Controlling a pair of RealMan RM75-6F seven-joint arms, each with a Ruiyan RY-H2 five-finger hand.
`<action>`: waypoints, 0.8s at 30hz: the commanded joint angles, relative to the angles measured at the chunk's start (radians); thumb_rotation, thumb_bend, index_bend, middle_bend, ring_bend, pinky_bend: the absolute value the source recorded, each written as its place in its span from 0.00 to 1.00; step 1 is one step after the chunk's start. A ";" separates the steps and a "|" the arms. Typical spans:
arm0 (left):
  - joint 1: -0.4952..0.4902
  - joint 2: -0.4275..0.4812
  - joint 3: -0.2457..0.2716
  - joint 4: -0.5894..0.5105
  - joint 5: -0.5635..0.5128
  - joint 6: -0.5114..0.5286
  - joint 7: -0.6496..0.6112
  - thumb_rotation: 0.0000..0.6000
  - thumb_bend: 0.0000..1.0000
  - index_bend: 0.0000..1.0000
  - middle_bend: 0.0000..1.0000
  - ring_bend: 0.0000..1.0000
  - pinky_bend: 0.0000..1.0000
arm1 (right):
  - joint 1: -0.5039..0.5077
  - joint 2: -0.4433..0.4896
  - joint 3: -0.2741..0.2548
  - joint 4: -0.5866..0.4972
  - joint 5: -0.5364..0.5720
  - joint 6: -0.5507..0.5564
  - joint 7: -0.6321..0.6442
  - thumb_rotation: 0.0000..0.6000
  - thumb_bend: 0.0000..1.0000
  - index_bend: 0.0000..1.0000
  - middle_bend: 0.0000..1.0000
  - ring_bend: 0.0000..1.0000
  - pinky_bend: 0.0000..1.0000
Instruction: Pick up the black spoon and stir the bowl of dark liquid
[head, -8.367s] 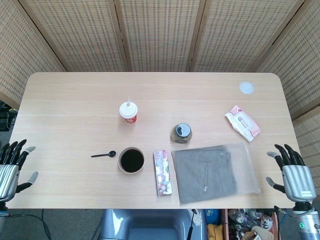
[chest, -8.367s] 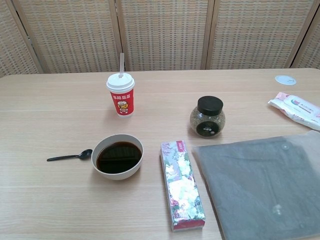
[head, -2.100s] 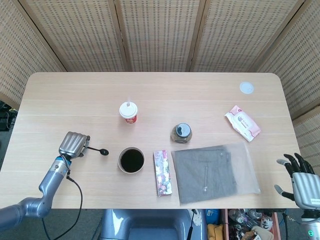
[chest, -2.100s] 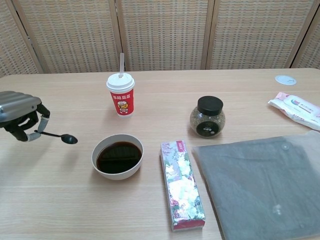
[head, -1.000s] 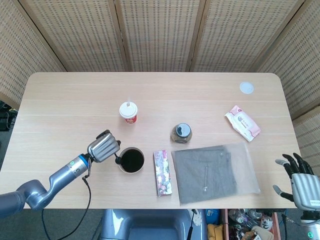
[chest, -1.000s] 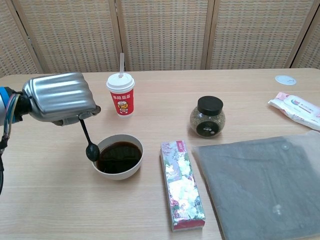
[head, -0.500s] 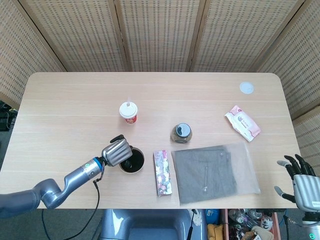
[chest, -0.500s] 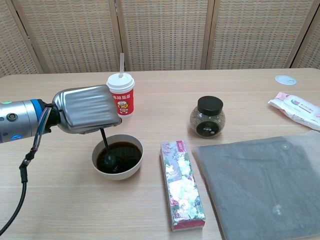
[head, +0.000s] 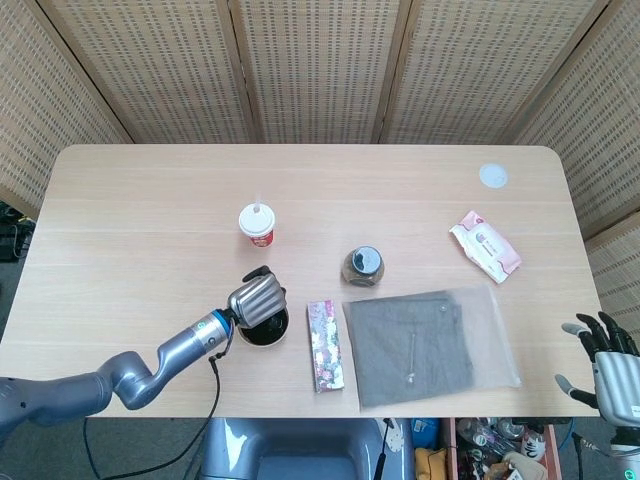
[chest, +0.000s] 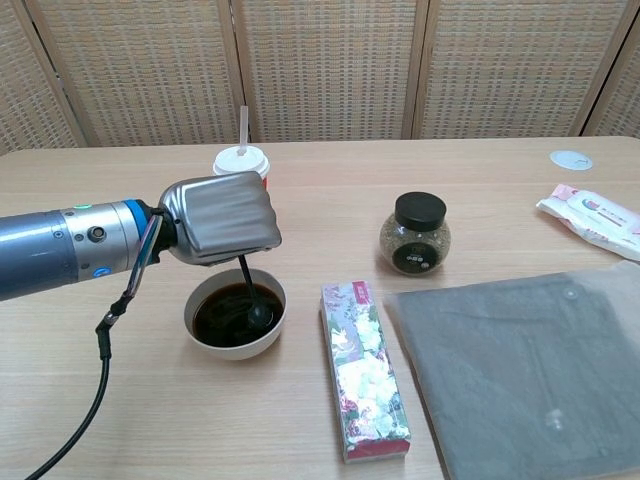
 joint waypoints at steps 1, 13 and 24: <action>-0.008 -0.012 -0.008 0.024 -0.017 -0.006 0.001 1.00 0.43 0.67 0.85 0.79 0.79 | 0.000 -0.001 0.001 0.001 0.002 -0.002 -0.001 1.00 0.09 0.30 0.27 0.11 0.21; 0.018 0.057 0.038 -0.017 -0.002 0.036 -0.028 1.00 0.43 0.67 0.85 0.79 0.79 | 0.003 -0.002 0.003 -0.001 0.002 -0.008 -0.003 1.00 0.09 0.30 0.27 0.11 0.21; 0.011 0.054 0.055 -0.072 0.025 0.045 -0.041 1.00 0.43 0.67 0.85 0.79 0.79 | -0.007 -0.001 0.002 0.002 0.001 0.004 0.003 1.00 0.09 0.30 0.27 0.11 0.21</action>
